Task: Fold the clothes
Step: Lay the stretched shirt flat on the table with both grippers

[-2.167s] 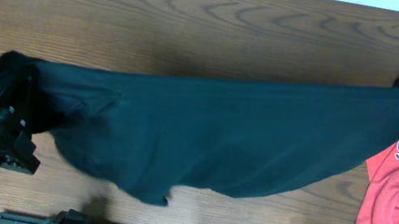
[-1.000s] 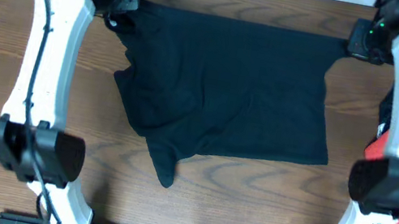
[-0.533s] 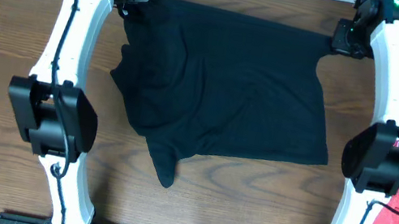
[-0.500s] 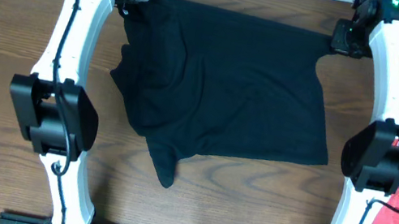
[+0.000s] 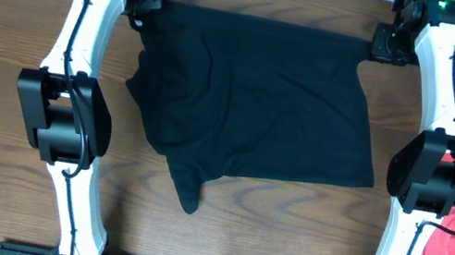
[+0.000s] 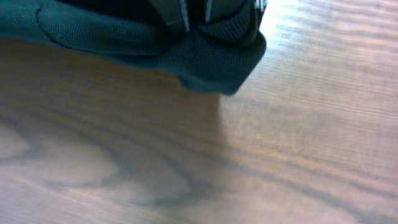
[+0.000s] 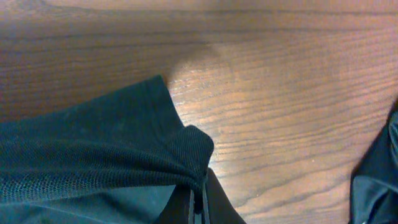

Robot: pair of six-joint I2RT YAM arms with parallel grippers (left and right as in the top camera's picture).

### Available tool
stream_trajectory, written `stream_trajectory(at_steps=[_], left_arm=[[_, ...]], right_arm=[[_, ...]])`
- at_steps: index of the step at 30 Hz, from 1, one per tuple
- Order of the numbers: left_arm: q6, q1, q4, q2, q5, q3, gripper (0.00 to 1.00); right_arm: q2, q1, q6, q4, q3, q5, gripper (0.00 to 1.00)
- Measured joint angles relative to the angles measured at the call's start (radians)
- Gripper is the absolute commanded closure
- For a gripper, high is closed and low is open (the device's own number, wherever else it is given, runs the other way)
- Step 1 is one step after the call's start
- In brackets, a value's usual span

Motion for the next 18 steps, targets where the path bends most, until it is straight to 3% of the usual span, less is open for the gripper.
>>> stream_trajectory(at_steps=[10, 18], left_arm=[[0.0, 0.001, -0.106, 0.002, 0.009, 0.0, 0.94], [0.0, 0.001, -0.023, 0.002, 0.011, 0.0, 0.94]], right_arm=[[0.0, -0.044, -0.02, -0.067, 0.0, -0.062, 0.99], [0.0, -0.047, -0.027, 0.032, 0.0, -0.077, 0.99]])
